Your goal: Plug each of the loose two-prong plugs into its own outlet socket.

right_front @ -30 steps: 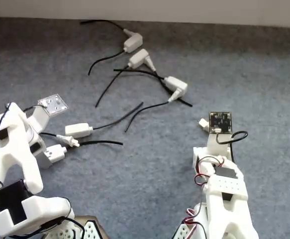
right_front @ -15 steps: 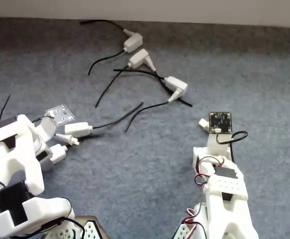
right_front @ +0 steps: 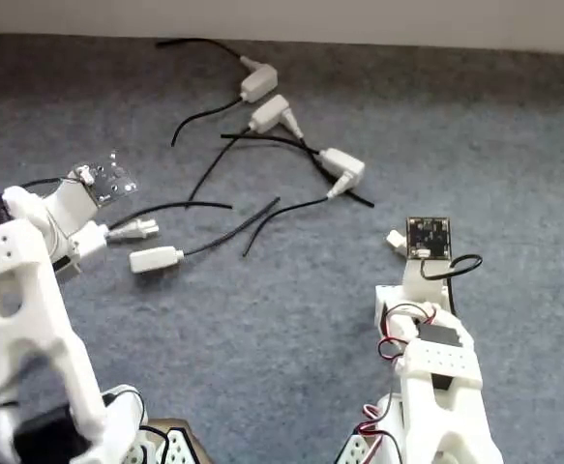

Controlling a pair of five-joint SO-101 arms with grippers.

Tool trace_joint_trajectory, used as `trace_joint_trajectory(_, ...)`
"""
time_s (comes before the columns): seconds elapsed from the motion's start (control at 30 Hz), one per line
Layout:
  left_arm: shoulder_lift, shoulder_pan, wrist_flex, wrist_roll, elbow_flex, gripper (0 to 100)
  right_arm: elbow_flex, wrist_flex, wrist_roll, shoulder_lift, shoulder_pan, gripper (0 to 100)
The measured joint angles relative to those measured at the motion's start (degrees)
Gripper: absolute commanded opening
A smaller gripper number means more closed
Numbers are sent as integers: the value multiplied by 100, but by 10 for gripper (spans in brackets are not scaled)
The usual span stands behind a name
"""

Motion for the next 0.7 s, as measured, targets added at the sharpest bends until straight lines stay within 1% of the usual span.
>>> trace_joint_trajectory(0.17, -1363, 624, 536, 0, -18, 6, 0, 0, 0, 0, 0, 6)
trace_joint_trajectory(0.27, -2163, 1319, 941, 79, 185, 6, 0, 0, 0, 0, 0, 6)
trace_joint_trajectory(0.3, -2409, 1591, 985, 308, 334, 6, 0, 0, 0, 0, 0, 6)
trace_joint_trajectory(0.37, -2866, 2189, 923, 1037, 695, 6, 0, 0, 0, 0, 0, 6)
trace_joint_trajectory(0.47, -3393, 3051, 607, 2479, 1301, 6, 0, 0, 0, 0, 0, 6)
trace_joint_trajectory(0.6, -3727, 4123, 281, 4009, 1899, 6, 0, 0, 0, 0, 0, 6)
trace_joint_trajectory(0.7, -3771, 4633, -53, 5240, 2242, 6, 0, 0, 0, 0, 0, 6)
